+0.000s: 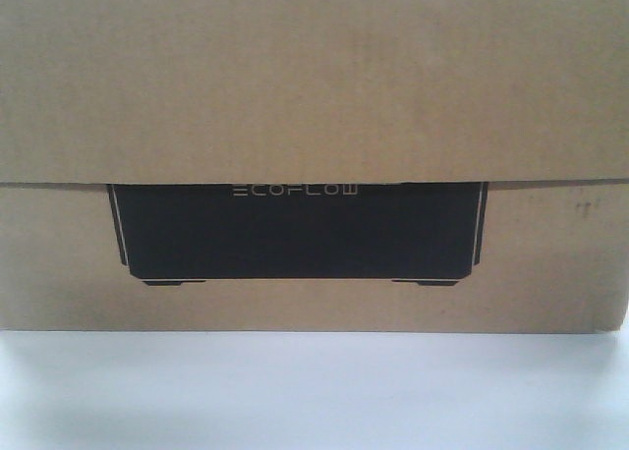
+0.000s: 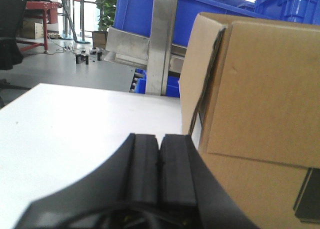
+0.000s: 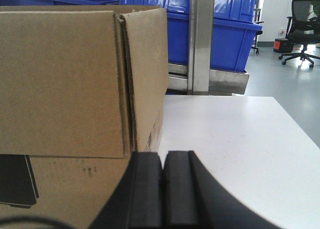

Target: Grab box from left shelf to table start

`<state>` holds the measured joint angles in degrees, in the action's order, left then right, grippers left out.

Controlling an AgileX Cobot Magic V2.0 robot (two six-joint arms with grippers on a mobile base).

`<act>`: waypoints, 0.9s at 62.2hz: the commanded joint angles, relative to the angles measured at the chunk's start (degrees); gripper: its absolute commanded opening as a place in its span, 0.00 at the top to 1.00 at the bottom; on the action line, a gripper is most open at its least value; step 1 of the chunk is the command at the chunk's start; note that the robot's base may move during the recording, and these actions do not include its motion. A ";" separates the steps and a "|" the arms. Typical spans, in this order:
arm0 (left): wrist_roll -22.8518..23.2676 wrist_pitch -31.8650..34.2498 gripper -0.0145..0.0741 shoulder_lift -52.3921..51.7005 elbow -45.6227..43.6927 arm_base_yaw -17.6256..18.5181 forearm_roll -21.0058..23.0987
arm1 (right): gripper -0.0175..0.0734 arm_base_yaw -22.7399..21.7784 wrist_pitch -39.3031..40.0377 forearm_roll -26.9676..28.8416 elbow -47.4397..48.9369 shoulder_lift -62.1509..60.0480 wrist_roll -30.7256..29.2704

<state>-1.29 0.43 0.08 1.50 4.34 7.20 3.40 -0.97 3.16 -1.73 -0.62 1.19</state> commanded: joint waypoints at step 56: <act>-0.31 5.35 0.94 -1.23 0.13 0.07 -3.50 | 0.75 -0.41 5.07 -0.60 1.04 -0.74 -0.31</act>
<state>-1.61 0.54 -0.58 1.77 4.34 3.77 3.31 -0.97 3.16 -1.73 -0.62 1.19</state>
